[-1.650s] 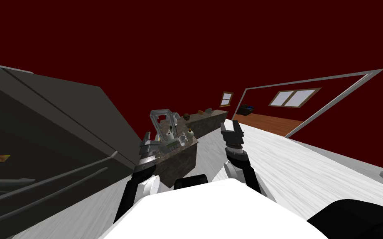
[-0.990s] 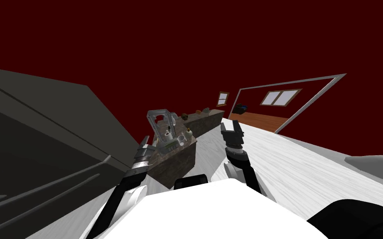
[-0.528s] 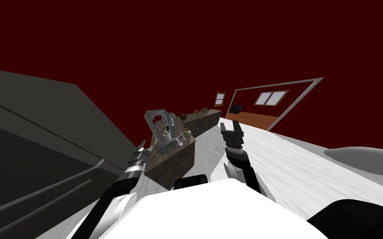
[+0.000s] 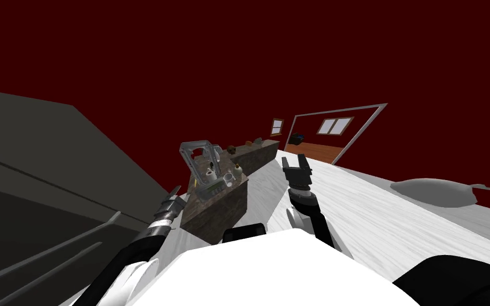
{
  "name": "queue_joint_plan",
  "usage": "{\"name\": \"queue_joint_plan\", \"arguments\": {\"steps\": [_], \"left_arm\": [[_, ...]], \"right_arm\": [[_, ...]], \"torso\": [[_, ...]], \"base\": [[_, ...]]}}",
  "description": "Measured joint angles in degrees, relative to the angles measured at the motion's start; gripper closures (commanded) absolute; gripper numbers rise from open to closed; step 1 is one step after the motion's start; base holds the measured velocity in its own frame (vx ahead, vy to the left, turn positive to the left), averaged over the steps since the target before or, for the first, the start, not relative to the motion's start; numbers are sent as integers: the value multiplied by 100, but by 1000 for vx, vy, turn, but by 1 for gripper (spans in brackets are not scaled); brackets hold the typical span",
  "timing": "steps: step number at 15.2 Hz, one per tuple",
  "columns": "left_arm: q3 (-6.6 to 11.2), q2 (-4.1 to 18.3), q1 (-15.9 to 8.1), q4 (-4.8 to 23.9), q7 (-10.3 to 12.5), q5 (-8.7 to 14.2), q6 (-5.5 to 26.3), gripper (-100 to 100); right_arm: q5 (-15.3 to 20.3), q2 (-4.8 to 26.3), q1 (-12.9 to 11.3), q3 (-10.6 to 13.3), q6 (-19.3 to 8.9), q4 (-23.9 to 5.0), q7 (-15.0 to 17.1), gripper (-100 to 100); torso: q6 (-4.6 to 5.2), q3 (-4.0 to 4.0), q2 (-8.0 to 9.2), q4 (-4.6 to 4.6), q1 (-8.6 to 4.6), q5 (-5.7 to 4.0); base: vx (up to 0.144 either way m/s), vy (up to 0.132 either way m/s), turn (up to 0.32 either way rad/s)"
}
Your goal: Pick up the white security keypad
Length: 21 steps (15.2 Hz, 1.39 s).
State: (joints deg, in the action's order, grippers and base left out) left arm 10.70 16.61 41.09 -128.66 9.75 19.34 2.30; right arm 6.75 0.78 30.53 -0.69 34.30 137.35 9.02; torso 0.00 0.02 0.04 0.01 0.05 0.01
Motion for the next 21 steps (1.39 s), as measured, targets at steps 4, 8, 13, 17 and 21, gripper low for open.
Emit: {"name": "queue_joint_plan", "arguments": {"steps": [4,8,13,17,21], "left_arm": [[290,180,129,75,137,313,428,-100],[572,308,281,91,263,611,924,-100],[934,491,480,130,448,1003,1566,-100],[1192,622,723,205,576,1351,1995,-100],[1442,728,861,205,706,1619,2456,-100]], "right_arm": [[0,0,-1,0,0,0,0,0],[0,0,0,0,0,0,0,0],[0,0,-1,1,0,0,0,0],[0,0,0,0,0,0,0,0],[0,0,0,0,0,0,0,0]], "torso": [[2,-1,-1,-1,-4,-1],[2,-3,-5,-1,-8,-2],[4,-6,-10,-2,-12,-3],[2,-5,-9,-2,-9,-2],[2,-7,-12,-3,-11,-2]], "base": [[-4,-8,-139],[4,-13,-100],[12,-23,-172],[12,-16,-114],[17,-19,-116]]}}
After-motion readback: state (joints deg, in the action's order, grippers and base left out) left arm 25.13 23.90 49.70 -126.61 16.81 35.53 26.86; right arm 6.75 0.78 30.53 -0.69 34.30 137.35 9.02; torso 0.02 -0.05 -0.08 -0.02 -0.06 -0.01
